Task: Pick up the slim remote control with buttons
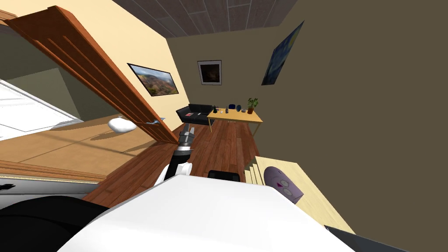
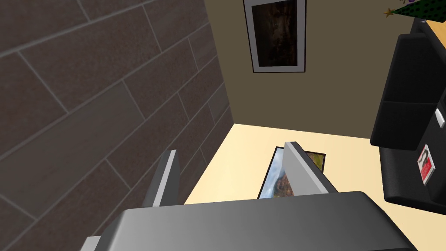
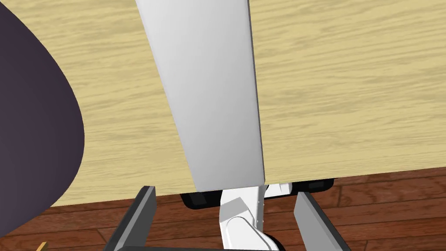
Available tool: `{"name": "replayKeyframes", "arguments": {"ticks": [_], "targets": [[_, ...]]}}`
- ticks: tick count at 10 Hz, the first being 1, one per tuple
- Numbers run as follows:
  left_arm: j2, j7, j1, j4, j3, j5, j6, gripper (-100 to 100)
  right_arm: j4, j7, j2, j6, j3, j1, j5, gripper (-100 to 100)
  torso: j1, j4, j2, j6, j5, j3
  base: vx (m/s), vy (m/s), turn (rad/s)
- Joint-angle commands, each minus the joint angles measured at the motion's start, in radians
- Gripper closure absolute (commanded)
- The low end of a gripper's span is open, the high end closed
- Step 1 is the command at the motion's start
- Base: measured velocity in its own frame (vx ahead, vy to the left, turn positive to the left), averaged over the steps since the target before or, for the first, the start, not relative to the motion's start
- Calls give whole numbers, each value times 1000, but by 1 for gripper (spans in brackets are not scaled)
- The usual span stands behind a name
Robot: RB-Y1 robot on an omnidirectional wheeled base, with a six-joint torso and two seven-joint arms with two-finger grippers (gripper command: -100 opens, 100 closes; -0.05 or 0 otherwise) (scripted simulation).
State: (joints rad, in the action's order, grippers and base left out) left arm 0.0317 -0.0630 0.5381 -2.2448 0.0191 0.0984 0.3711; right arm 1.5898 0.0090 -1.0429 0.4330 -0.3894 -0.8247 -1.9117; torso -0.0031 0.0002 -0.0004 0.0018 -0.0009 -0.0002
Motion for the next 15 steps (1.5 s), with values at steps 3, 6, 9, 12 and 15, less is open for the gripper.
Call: {"name": "replayKeyframes", "arguments": {"ticks": [3, 6, 9, 12, 15], "targets": [[0, 0, 0, 0, 0, 0, 0, 0, -41, 12, -7, 5, 1, -6, -115, -100, -2, 0, 0, 0, 0, 0, -7, -77, 121], [0, 0, 0, 0, 0, 0, 0, 0, -60, 12, -9, 10, 2, -10, -181, -100, -1, 0, 0, 0, 0, 0, -14, -68, 80], [0, 0, 0, 0, 0, 0, 0, 0, -90, 15, 16, 12, -1, 12, -159, -100, -2, 0, -1, 0, 0, 0, -15, -1, 68], [0, 0, 0, 0, 0, 0, 0, 0, -155, 29, 53, 11, -7, 48, -131, -100, -1, 1, 4, 0, 0, 2, -68, 36, 187], [0, 0, 0, 0, 0, 0, 0, 0, -159, 30, 54, 11, -7, 51, -128, 100, -2, 0, 1, 0, 1, 1, -20, 17, 40]]}}
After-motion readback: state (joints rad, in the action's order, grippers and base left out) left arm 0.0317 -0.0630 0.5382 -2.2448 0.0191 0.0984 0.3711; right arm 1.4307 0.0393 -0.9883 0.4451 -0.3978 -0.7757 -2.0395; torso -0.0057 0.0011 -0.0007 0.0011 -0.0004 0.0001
